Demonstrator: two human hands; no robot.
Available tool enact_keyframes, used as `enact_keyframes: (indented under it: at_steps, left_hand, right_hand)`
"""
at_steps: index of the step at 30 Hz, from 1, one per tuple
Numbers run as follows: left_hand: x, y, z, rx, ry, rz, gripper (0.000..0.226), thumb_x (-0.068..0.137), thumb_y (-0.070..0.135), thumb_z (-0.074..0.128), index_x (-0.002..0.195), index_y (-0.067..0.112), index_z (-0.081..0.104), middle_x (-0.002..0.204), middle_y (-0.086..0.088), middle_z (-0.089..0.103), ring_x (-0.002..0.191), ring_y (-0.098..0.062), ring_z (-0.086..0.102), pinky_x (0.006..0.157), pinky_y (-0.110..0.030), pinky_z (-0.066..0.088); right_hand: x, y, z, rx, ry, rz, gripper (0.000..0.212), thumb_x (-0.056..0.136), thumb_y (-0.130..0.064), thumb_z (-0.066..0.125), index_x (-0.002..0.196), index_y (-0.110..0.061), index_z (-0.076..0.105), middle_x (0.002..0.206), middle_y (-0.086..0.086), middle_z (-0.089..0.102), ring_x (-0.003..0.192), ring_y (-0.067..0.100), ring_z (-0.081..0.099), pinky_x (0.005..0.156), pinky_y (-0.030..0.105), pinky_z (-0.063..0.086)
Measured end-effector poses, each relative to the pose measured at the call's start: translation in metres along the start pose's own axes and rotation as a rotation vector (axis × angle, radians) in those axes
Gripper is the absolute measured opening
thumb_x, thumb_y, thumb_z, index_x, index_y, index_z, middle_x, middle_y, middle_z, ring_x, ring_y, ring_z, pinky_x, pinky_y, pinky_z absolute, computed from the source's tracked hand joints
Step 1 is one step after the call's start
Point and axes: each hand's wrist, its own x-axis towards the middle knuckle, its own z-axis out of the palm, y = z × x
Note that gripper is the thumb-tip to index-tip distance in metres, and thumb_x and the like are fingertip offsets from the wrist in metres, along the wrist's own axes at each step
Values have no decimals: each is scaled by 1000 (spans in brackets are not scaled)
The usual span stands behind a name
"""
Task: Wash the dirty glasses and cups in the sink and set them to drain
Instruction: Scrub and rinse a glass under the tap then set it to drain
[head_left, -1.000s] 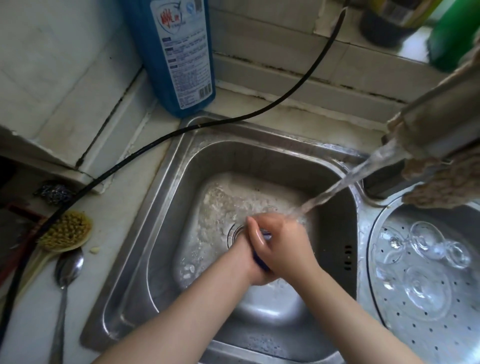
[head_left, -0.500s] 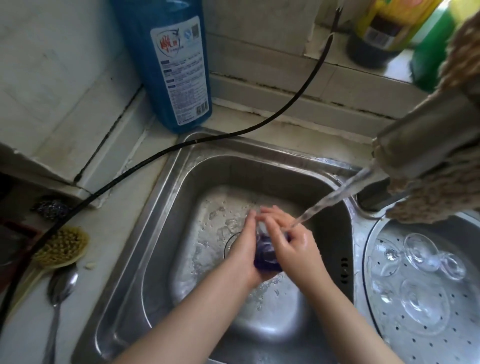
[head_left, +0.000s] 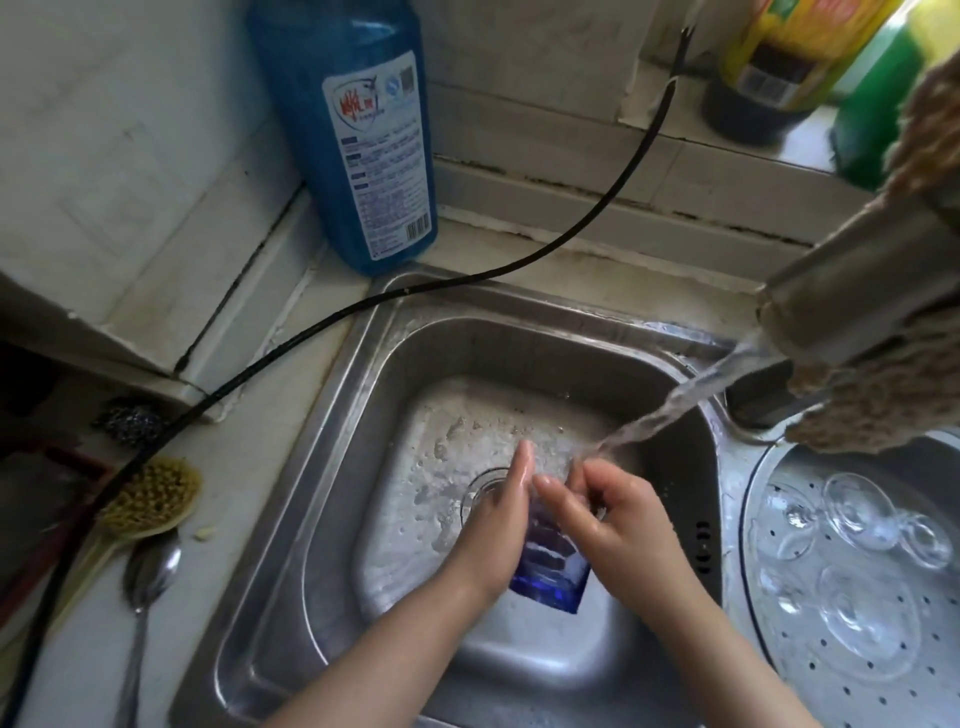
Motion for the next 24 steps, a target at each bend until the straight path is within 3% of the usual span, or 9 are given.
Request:
enact_keyframes:
  at_steps: [2, 5, 7, 9, 13, 17, 19, 21, 24]
  left_hand:
    - [-4, -4, -1, 15, -9, 42, 78, 81, 76, 25, 98, 19, 75, 101, -10, 74, 99, -22, 70, 97, -44, 51]
    - [-11, -9, -5, 155, 3, 245, 60, 85, 66, 38, 124, 27, 61, 122, 3, 66, 116, -10, 59, 106, -40, 41]
    - [-13, -9, -8, 484, 25, 387, 73, 73, 56, 50, 141, 33, 39, 140, 13, 48, 130, -2, 43, 110, -33, 37]
    - [-13, -6, -5, 740, 99, 439, 89, 67, 51, 64, 146, 36, 24, 143, 17, 40, 131, -4, 41, 106, -32, 41]
    - [-4, 3, -8, 566, 252, 409, 56, 58, 54, 65, 108, 44, 43, 102, 11, 64, 94, -17, 65, 82, -39, 54]
    - [1, 12, -23, 712, 123, 485, 67, 49, 44, 80, 108, 40, 50, 105, 18, 63, 98, -9, 62, 87, -37, 53]
    - [5, 14, -23, 833, 109, 545, 70, 50, 41, 84, 112, 36, 50, 106, 17, 60, 100, -11, 58, 90, -38, 50]
    - [10, 15, -22, 848, 134, 597, 72, 51, 39, 83, 115, 32, 52, 107, 15, 62, 100, -12, 59, 93, -37, 47]
    - [17, 13, -16, 934, 248, 682, 70, 54, 38, 75, 120, 26, 53, 112, 11, 63, 106, -15, 58, 96, -27, 35]
  right_hand:
    - [1, 1, 2, -103, -8, -109, 46, 86, -52, 57, 56, -22, 39, 52, -8, 44, 48, 7, 41, 49, 16, 35]
    - [12, 1, 0, -176, 153, -154, 39, 86, -49, 53, 57, -25, 43, 51, -7, 43, 46, 11, 42, 47, 28, 40]
    - [17, -3, -1, -195, 261, -118, 43, 88, -50, 55, 57, -22, 43, 50, -6, 43, 46, 13, 43, 47, 36, 40]
    - [13, -11, 4, -189, 263, -104, 41, 90, -51, 54, 58, -27, 43, 51, -8, 44, 49, 14, 46, 49, 32, 41]
    - [-6, -16, 4, -392, -18, -288, 32, 88, -52, 49, 79, -22, 57, 72, -12, 56, 64, 8, 52, 62, 22, 42]
    - [4, -1, -35, -776, -414, -625, 27, 81, -49, 64, 87, -23, 64, 98, -9, 69, 109, 10, 59, 103, 32, 37]
    - [15, 4, -46, -982, -530, -764, 25, 71, -34, 76, 92, -23, 68, 104, -8, 70, 114, 13, 58, 109, 32, 30]
    - [21, 1, -47, -1088, -559, -757, 37, 62, -24, 81, 97, -20, 71, 105, -6, 71, 111, 15, 63, 107, 31, 29]
    - [9, -20, -27, -968, -539, -399, 60, 67, -30, 76, 122, -16, 57, 106, -2, 69, 102, 20, 64, 99, 27, 35]
